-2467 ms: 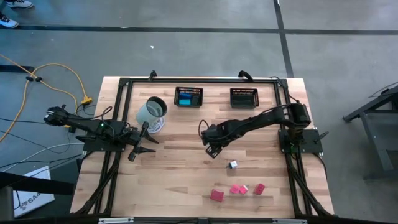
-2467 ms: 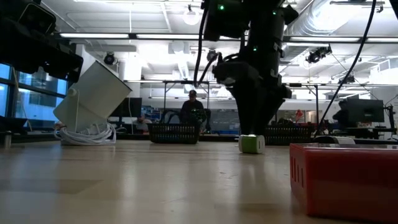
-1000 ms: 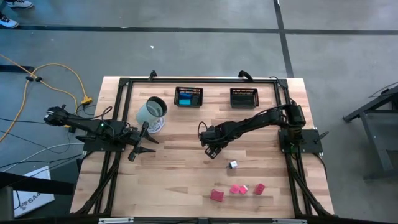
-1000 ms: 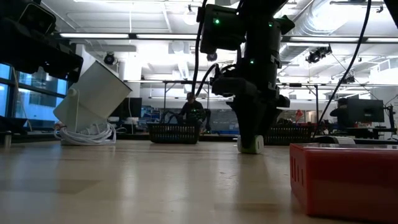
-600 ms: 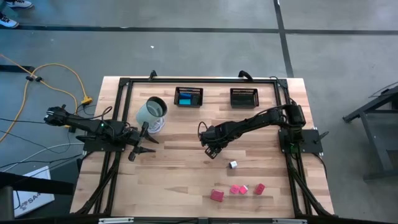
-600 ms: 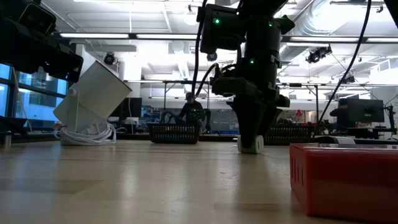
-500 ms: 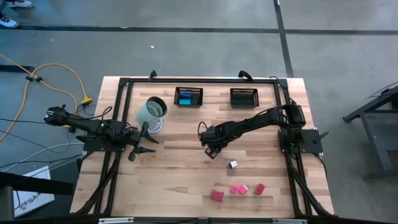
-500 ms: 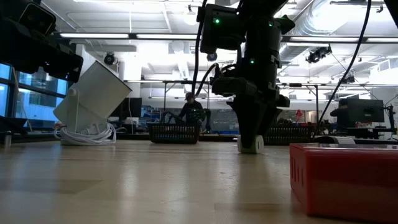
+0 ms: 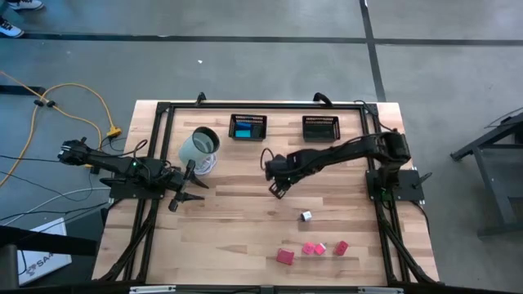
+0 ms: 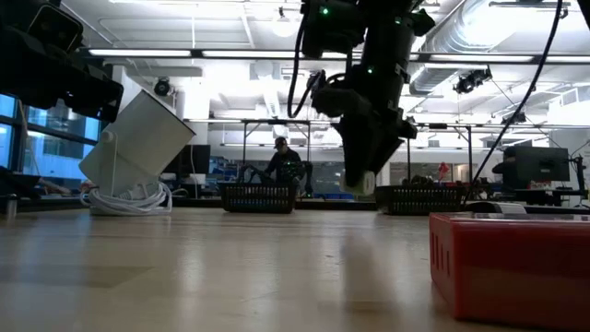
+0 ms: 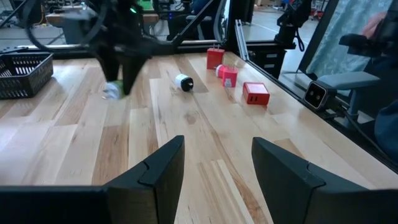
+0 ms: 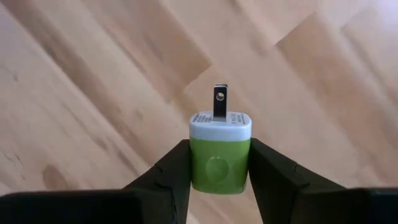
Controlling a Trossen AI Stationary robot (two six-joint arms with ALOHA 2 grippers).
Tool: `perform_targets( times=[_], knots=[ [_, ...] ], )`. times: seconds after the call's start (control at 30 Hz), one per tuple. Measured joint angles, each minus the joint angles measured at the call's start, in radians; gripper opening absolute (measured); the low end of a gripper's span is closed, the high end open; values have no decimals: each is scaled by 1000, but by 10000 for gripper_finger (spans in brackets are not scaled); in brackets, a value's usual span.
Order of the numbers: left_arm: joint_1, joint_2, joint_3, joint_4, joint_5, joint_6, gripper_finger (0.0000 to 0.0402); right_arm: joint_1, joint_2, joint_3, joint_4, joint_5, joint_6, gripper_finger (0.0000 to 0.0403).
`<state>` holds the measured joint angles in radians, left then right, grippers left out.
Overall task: Pick & Place Office items
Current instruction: Put the green charger adapter into the right black bin
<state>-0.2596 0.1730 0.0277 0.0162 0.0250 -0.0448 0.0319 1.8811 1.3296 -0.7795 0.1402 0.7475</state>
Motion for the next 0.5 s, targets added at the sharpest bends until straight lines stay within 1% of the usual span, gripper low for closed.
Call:
perform_targets(
  times=[0.13,0.43,0.5],
  knots=[
    [0,0,0,0,0,0,180,-57,-36,0,-18,0,-34,127],
    [0,0,0,0,0,0,180,-207,-144,-2,-124,74,-107,128],
    [0,0,0,0,0,0,180,-238,-163,-1,-149,74,-122,128]
  ],
)
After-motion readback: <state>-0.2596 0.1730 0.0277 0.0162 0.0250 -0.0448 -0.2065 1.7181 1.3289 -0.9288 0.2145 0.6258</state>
